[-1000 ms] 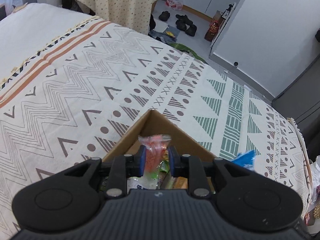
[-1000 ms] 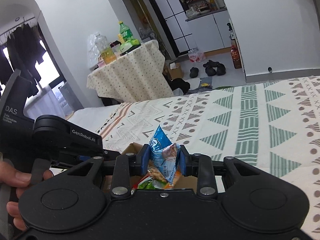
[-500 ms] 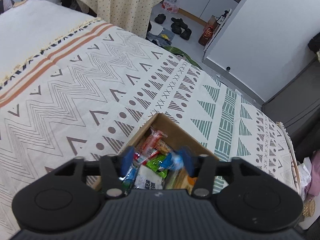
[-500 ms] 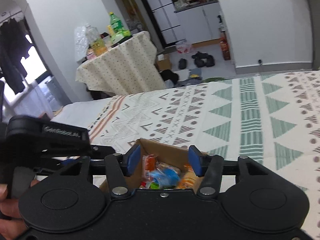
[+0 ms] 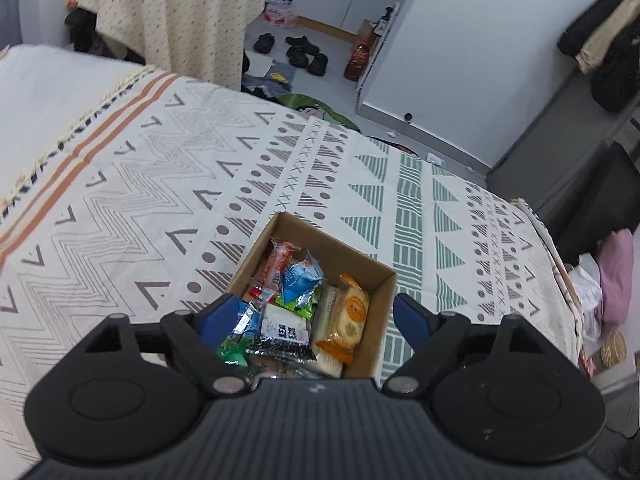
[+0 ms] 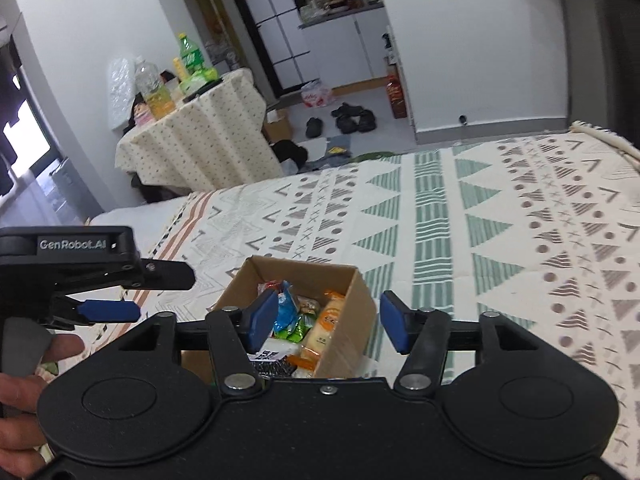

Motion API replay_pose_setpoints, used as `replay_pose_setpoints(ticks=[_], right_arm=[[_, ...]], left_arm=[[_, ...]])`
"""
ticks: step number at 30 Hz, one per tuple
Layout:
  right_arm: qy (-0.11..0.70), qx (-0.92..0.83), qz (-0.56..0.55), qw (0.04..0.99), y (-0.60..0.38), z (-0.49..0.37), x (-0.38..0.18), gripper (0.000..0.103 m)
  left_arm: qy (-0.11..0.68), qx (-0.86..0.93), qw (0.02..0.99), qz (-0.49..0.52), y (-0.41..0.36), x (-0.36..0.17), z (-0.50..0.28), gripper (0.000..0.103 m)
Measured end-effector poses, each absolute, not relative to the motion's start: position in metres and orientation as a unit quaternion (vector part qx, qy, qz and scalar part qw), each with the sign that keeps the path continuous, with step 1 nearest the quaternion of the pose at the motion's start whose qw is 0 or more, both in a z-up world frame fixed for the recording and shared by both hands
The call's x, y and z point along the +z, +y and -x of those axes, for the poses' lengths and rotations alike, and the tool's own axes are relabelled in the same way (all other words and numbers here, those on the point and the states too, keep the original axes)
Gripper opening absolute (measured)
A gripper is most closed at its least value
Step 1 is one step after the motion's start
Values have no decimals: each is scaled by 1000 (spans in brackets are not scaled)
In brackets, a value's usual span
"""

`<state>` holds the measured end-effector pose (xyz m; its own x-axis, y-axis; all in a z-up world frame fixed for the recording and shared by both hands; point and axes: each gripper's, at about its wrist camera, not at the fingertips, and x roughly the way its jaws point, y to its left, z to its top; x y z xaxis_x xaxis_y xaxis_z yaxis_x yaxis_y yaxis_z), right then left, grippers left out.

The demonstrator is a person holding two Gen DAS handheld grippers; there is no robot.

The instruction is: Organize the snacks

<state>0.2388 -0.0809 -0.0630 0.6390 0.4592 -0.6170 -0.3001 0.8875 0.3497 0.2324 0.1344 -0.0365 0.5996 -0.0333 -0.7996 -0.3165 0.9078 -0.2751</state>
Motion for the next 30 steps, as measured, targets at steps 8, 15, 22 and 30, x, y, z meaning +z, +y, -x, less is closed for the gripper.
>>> replay_pose_setpoints(ticks=[8, 15, 22, 30], right_arm=[[351, 191, -116, 909, -104, -211, -40, 78], [336, 187, -119, 915, -121, -188, -24, 95], [329, 179, -122, 919, -137, -167, -17, 103], [340, 176, -120, 916, -149, -144, -6, 103]], left_arm=[[422, 64, 889, 167, 124, -1, -203, 92], [414, 53, 897, 147, 117, 10, -178, 102], [394, 46, 909, 130, 113, 21, -153, 103], [388, 33, 916, 97, 104, 36, -124, 103]])
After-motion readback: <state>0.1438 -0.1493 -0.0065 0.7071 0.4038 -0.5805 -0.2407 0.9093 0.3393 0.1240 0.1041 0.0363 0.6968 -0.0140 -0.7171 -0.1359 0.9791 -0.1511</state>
